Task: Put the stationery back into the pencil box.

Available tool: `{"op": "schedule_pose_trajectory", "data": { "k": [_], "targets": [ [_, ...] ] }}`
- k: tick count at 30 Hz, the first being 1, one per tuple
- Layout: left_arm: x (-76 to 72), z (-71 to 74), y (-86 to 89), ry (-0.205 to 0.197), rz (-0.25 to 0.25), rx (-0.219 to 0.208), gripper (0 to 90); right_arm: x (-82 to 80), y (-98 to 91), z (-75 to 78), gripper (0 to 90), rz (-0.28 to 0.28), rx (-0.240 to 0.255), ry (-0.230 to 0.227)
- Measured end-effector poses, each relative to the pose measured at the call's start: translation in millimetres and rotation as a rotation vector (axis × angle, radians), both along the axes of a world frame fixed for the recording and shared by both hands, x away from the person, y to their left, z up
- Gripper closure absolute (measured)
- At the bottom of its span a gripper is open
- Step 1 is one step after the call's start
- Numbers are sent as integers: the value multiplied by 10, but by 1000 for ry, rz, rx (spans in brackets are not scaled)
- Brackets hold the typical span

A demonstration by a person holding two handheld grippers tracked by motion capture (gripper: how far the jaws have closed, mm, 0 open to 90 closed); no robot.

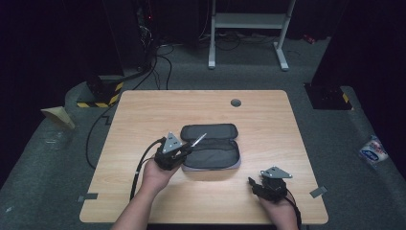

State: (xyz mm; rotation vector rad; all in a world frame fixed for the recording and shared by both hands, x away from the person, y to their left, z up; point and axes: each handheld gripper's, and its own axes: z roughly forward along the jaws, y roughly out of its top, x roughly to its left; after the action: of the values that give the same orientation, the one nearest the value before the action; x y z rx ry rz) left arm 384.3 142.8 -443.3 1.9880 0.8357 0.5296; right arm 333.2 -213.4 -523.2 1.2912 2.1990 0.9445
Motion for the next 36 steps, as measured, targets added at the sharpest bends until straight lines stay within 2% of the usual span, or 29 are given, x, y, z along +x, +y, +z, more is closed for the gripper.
{"op": "schedule_pose_trajectory", "data": {
  "k": [3,8,24,30,34,36],
  "targets": [
    [63,7,-71,6,-17,-15,790,0,0,0,409,0,0,0],
    [113,18,-157,0,-43,-2,790,-2,-1,0,408,2,0,0],
    [275,-9,-462,1,-101,1,790,-2,0,0,408,2,0,-1],
    [310,-94,-547,22,-130,20,791,-1,3,0,410,2,0,-1],
    [345,-163,-600,52,-141,30,790,0,4,-1,410,2,0,-1],
    [362,-196,-639,56,-154,46,790,-1,5,-1,410,1,0,-1]
  ]
}}
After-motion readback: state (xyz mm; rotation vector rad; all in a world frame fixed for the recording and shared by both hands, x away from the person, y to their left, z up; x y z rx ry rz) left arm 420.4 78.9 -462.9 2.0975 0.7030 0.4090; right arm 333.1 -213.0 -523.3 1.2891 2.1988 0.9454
